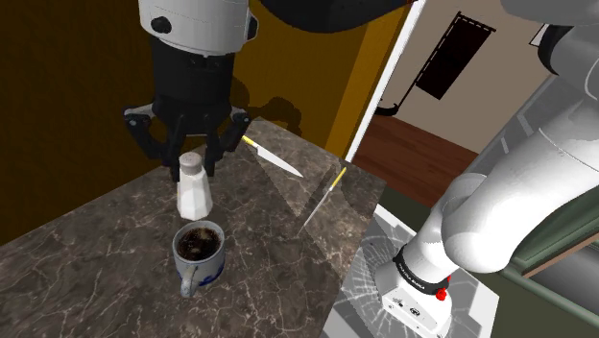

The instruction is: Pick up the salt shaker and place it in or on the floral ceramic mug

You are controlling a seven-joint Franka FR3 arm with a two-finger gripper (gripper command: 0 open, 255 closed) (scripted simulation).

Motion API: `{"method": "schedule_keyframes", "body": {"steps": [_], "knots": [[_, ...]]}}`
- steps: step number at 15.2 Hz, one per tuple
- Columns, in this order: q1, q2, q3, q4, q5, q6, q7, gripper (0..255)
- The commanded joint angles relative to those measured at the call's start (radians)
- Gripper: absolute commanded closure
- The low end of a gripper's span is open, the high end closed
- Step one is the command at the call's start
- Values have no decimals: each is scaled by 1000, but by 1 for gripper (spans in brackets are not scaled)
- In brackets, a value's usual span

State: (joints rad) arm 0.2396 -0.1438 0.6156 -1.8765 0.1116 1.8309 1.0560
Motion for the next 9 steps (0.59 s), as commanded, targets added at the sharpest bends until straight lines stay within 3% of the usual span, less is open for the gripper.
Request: {"method": "schedule_keyframes", "body": {"steps": [1, 9], "knots": [[4, 2, 7, -18, -1, 20, 10, 255], [7, 10, 14, -118, -2, 127, 9, 255]]}}
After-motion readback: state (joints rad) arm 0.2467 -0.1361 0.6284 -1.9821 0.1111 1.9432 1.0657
